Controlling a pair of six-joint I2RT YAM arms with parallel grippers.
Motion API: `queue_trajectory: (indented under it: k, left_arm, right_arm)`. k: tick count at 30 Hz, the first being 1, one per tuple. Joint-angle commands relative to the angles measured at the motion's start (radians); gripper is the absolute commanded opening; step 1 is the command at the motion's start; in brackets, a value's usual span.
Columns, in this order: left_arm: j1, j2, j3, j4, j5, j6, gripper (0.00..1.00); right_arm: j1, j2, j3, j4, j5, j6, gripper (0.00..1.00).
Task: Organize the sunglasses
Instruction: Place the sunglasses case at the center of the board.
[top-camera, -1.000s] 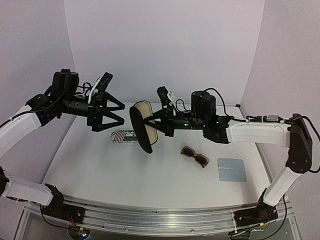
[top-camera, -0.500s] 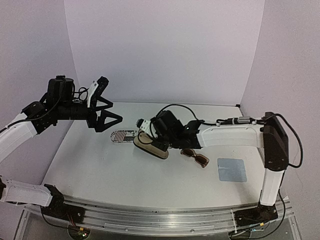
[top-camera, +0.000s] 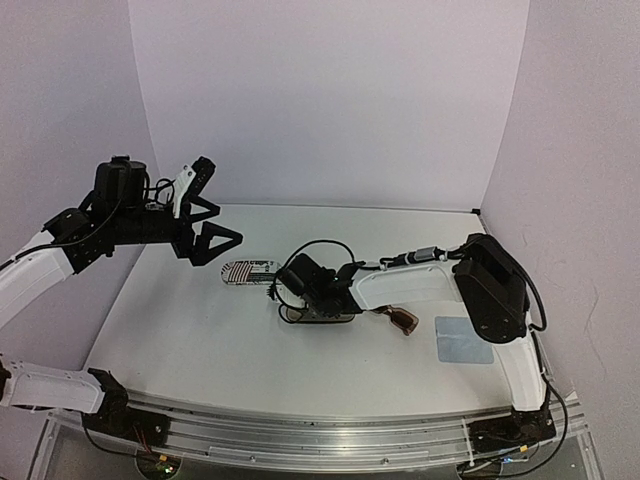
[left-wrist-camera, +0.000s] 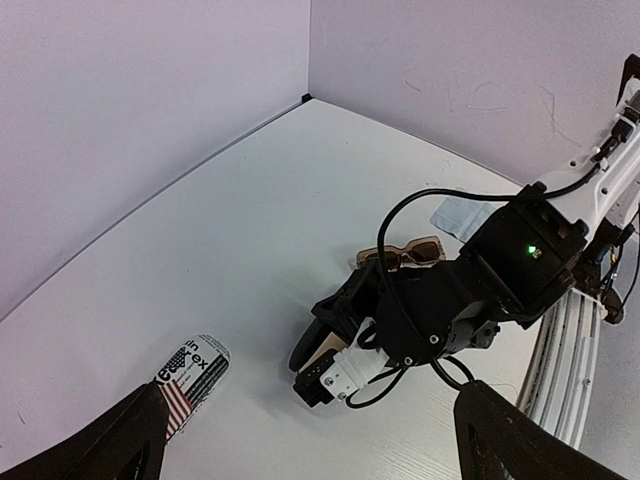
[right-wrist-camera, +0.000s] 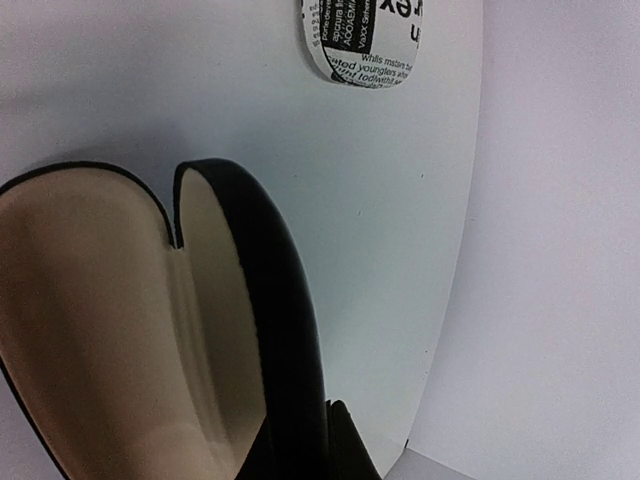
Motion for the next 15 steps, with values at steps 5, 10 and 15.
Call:
queue_trajectory:
  k: [5, 10, 15]
  left_arm:
    - [0.001, -0.02, -0.006, 0.044, -0.007, 0.023, 1.0]
    - [0.0, -0.015, -0.002, 0.042, 0.001, 0.029, 1.0]
    - [0.0, -0.016, -0.001, 0.042, 0.008, 0.032, 1.0]
  right_arm:
    - [0.003, 0.023, 0.02, 0.014, -0.056, 0.003, 0.07]
    - [0.002, 0.02, 0.013, 0.014, -0.062, 0.031, 0.17]
    - [0.002, 0.021, 0.014, 0.014, -0.058, 0.032, 0.23]
